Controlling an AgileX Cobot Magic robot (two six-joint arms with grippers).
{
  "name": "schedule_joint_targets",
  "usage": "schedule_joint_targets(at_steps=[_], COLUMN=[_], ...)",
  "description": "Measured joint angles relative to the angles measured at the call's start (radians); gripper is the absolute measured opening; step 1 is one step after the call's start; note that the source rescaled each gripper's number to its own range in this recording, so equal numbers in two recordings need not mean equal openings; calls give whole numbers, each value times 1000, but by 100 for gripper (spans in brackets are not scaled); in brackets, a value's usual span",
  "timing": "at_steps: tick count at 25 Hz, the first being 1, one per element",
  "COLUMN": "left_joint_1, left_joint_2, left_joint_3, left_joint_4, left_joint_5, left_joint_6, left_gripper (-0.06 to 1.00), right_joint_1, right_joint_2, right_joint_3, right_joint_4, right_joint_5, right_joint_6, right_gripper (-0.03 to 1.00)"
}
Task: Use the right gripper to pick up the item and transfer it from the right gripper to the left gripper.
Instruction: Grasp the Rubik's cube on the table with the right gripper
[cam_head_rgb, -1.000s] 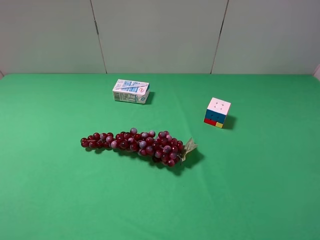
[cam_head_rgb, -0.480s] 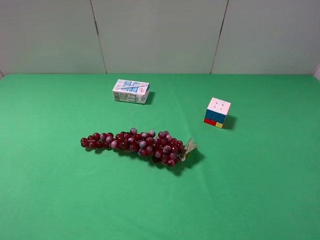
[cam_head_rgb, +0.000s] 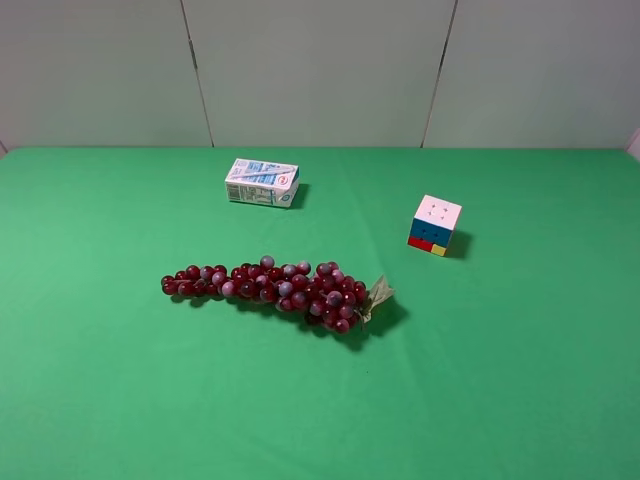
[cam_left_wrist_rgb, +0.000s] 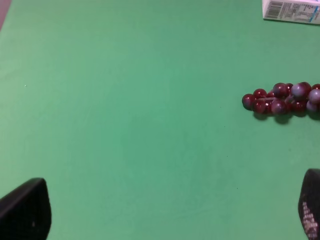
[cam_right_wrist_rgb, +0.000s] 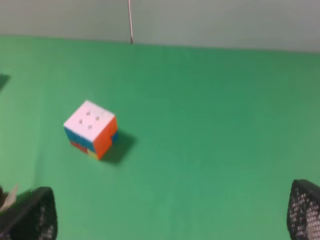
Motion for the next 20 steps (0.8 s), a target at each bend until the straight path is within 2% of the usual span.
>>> schedule_joint_targets(at_steps=[6,12,16,20], left_joint_1=[0,0,0,0], left_joint_2=[0,0,0,0], left_joint_3=[0,0,0,0], left_joint_4=[0,0,0,0], left_joint_5=[0,0,0,0], left_joint_6=[0,0,0,0], left_gripper=[97,97,97,97], right_joint_1=[18,143,210,263], right_joint_2=[264,500,666,820], right_joint_3=[-164,-301,-397,-502], right_joint_4=[0,0,0,0], right_joint_5=[-25,-23,12,88], right_joint_6=[-65,-71,-12,4], right_gripper=[100,100,100,100])
